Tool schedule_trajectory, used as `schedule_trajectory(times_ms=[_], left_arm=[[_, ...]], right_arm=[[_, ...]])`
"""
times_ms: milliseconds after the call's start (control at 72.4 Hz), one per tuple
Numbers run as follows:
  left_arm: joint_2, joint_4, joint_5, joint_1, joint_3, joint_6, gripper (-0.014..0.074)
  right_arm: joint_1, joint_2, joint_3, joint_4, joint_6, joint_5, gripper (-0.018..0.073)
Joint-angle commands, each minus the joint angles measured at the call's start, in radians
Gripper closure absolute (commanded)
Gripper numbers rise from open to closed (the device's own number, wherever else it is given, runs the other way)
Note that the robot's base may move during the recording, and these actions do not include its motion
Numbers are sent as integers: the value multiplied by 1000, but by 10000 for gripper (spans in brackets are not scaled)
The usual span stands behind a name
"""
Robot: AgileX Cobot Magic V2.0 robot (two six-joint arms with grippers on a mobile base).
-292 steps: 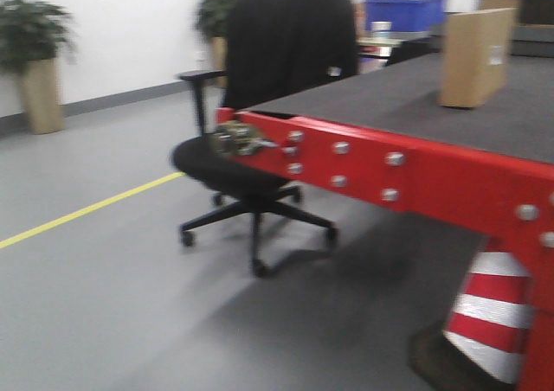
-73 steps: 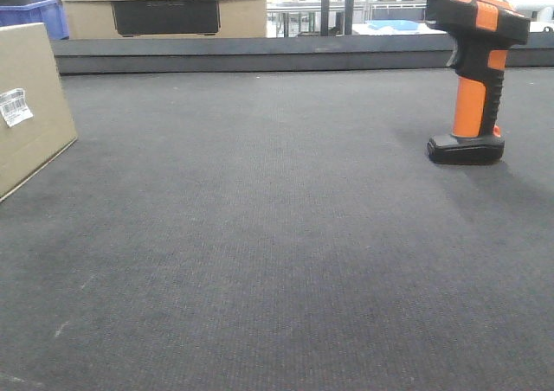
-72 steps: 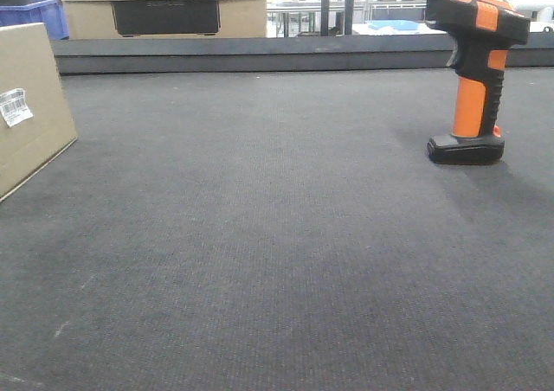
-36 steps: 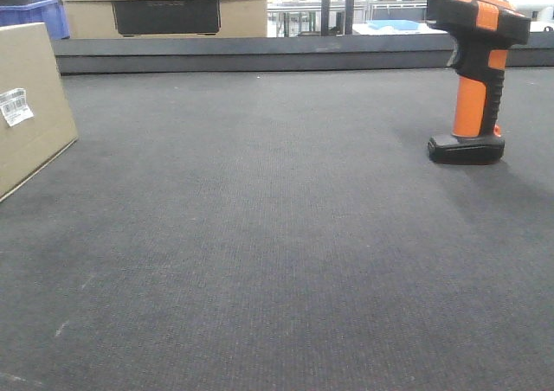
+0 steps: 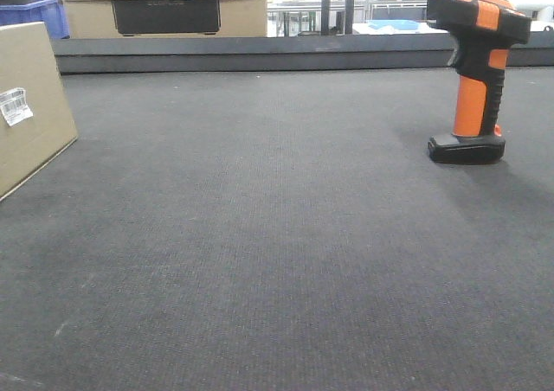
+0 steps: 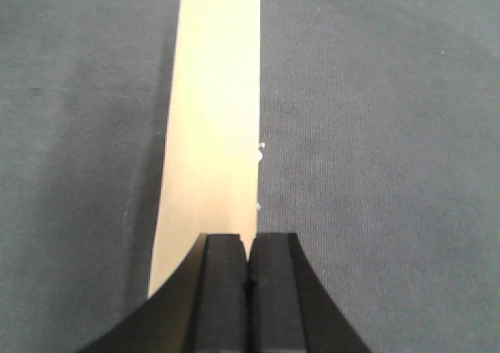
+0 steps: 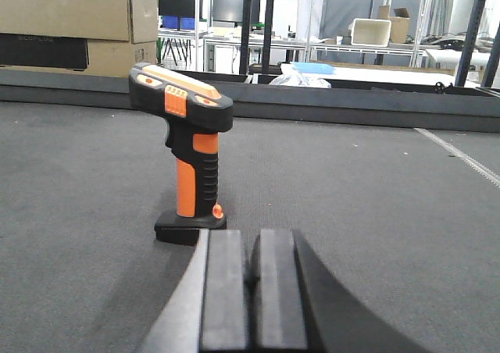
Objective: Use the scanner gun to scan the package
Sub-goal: 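Lower the left gripper over the cardboard box and close on it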
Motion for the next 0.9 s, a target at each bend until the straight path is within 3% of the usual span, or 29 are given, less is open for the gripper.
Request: schedule_trajectory(times_ms=[0, 221, 290, 884], left_arm=[[61, -29, 13, -6, -51, -8, 608], [154, -14, 9, -6, -79, -8, 71], [178, -9, 11, -6, -79, -8, -20], [320, -9, 64, 53, -79, 4, 15]], right_arm=[[-1, -3, -1, 3, 0, -21, 725], [-1, -3, -1, 3, 0, -21, 725], [-1, -3, -1, 3, 0, -21, 725], [-1, -3, -1, 3, 0, -21, 725]])
